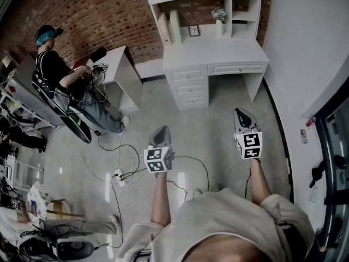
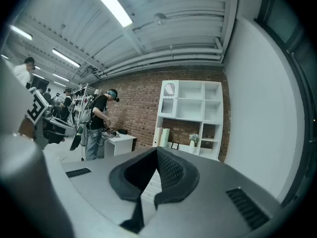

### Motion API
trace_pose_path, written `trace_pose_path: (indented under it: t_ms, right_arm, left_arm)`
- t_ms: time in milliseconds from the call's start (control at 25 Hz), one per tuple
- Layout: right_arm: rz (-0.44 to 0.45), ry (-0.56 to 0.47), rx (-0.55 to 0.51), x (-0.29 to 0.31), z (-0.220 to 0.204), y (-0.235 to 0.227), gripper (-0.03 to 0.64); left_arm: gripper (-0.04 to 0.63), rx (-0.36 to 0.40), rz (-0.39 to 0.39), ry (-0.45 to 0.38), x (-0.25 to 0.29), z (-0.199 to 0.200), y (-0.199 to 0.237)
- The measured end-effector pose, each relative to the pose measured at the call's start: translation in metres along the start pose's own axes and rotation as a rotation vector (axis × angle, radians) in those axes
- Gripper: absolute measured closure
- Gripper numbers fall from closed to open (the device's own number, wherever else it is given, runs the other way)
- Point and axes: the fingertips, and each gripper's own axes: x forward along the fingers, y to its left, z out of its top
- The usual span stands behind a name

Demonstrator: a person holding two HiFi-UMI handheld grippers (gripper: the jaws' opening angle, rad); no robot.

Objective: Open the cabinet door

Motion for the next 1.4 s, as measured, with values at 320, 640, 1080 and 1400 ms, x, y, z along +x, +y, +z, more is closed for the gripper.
trace_pose_path:
  t_ms: [320,640,1080,1400]
  right_arm:
    - [0.000,-0.012,0.009,0.010,-0.001,-0.006,0.604]
    - [0.031,-0.020,0.017,0.007,-0.013,-0.014,0.603]
    - [0.063,-0.028,0.014,0.030,-0.024,-0.022,0.603]
    - [0.018,-0.032,0.014,0.108,-0.027,-0.045,0.603]
  left_arm:
    - [0.569,0.013,-0.009,-0.009,0.013,0.007,-0.007]
    - [0.569,0.011,0.010,0.001,0.015,0.002,-0.029]
    - [0.569,-0.021,0.029,0.037,0.043,-0.015,-0.032]
    - [0.569,-0.008,-0.036,0.027,0.138,0.001,-0.004]
